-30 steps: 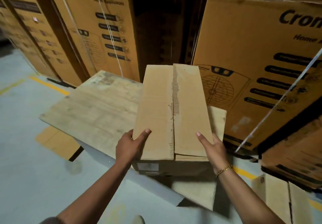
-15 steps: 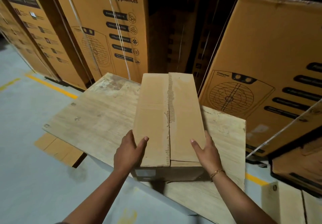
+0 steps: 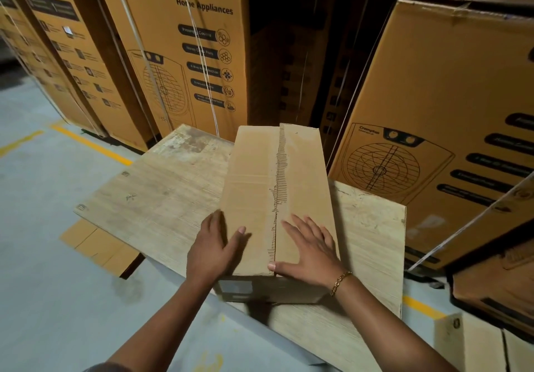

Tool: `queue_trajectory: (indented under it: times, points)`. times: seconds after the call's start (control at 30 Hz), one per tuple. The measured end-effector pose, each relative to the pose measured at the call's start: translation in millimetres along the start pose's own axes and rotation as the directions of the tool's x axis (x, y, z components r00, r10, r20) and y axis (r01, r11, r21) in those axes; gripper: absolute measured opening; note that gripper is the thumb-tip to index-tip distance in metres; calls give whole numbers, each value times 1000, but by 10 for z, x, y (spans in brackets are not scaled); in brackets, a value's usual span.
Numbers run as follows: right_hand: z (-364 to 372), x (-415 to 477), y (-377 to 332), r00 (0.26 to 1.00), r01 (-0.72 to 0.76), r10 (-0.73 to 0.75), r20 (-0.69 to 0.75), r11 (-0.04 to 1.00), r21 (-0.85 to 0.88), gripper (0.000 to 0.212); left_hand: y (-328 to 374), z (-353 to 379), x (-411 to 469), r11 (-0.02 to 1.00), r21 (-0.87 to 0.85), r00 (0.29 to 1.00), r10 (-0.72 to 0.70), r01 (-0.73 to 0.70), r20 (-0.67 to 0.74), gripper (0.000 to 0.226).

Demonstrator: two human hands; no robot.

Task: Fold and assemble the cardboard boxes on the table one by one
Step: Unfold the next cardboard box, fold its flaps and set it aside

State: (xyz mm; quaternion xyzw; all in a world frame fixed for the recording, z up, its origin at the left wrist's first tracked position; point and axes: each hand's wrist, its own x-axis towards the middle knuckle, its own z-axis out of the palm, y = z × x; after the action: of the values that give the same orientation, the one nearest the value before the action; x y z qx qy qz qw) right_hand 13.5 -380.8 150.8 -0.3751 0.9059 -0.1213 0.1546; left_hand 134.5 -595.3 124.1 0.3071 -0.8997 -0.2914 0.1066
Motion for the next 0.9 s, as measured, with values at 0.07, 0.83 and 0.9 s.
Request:
queue_trajectory:
  times: [0.07,0.83,0.9]
  points:
    - [-41,-34,82,1000,9,-9,13,1000,-14,107,112,-13,-72,976,163,988,137,-147,70,107]
    - [-178,-901,813,535,170,318,-782,867,469,59,-234,-258,-772,941,-278,838,-307,194,-451,74]
    - [-169,-1023,1014,496,55,424,-757,855,515,68,-245,-297,-764,956,-181,777,-294,232,-557,87]
